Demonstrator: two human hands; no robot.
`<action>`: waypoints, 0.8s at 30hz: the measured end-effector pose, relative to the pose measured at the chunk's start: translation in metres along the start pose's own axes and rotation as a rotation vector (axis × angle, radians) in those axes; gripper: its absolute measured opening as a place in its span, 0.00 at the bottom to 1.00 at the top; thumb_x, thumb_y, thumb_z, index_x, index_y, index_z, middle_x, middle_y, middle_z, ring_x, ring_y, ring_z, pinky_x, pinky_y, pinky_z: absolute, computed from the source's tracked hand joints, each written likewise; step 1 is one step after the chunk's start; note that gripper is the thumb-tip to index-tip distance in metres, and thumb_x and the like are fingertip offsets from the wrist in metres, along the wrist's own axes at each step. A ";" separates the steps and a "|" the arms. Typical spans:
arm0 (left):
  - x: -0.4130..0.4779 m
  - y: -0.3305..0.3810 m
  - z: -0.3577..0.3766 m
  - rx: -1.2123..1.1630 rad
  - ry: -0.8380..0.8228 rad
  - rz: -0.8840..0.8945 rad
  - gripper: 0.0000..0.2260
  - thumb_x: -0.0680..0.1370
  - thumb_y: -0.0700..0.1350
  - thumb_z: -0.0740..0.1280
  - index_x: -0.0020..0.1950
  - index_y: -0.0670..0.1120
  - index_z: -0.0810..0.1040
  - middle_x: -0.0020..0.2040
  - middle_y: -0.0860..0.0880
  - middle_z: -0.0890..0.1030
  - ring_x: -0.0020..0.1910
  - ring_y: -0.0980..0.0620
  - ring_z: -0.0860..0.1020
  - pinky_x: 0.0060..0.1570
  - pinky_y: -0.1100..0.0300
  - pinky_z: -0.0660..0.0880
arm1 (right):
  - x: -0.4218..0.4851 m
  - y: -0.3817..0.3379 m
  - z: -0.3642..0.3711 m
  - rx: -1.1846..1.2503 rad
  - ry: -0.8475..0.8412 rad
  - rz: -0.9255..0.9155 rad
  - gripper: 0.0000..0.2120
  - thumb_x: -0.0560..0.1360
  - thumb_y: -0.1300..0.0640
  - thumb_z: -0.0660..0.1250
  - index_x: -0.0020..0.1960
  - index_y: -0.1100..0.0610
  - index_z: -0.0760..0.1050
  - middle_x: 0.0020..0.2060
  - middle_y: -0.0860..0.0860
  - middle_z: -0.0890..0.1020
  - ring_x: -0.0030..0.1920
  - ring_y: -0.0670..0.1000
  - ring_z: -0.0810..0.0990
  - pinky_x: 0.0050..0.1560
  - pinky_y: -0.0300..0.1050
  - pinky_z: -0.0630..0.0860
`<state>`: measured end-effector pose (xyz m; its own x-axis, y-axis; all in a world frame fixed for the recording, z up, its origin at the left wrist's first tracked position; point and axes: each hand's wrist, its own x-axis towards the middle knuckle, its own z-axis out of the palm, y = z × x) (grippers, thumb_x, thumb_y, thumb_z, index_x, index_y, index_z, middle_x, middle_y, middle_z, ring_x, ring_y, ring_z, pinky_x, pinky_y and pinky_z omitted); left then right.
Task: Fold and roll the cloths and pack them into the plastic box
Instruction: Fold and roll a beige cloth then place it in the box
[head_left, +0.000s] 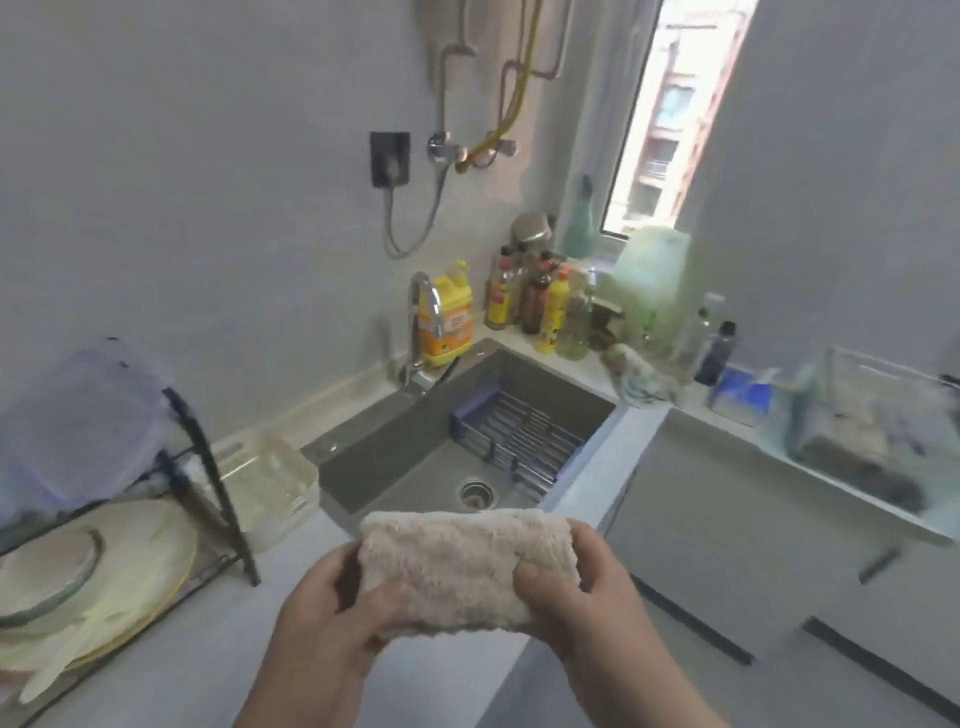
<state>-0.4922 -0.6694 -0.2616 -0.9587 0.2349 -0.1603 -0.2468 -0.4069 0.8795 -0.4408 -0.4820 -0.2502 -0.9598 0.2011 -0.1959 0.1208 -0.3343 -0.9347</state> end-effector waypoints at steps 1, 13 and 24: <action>0.011 -0.008 0.027 -0.020 -0.052 -0.031 0.36 0.50 0.38 0.83 0.56 0.36 0.76 0.47 0.38 0.84 0.42 0.40 0.84 0.31 0.51 0.80 | -0.003 -0.009 -0.026 0.047 0.043 -0.016 0.31 0.56 0.60 0.76 0.57 0.64 0.74 0.50 0.65 0.82 0.47 0.66 0.82 0.45 0.60 0.80; 0.110 -0.140 0.364 0.024 -0.483 -0.268 0.15 0.64 0.30 0.65 0.51 0.33 0.76 0.37 0.38 0.84 0.31 0.44 0.83 0.26 0.56 0.79 | 0.001 -0.112 -0.330 0.178 0.587 -0.276 0.29 0.58 0.63 0.75 0.58 0.65 0.73 0.49 0.64 0.83 0.46 0.62 0.83 0.44 0.57 0.81; 0.148 -0.203 0.531 0.067 -0.694 -0.274 0.18 0.65 0.36 0.67 0.54 0.34 0.76 0.43 0.40 0.84 0.37 0.49 0.83 0.36 0.60 0.81 | 0.008 -0.176 -0.475 0.191 0.750 -0.328 0.17 0.70 0.69 0.71 0.57 0.62 0.73 0.51 0.62 0.83 0.47 0.59 0.83 0.53 0.59 0.79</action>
<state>-0.5084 -0.0834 -0.2261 -0.5490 0.8322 -0.0774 -0.4333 -0.2043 0.8778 -0.3495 0.0163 -0.2280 -0.5075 0.8516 -0.1310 -0.2453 -0.2886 -0.9255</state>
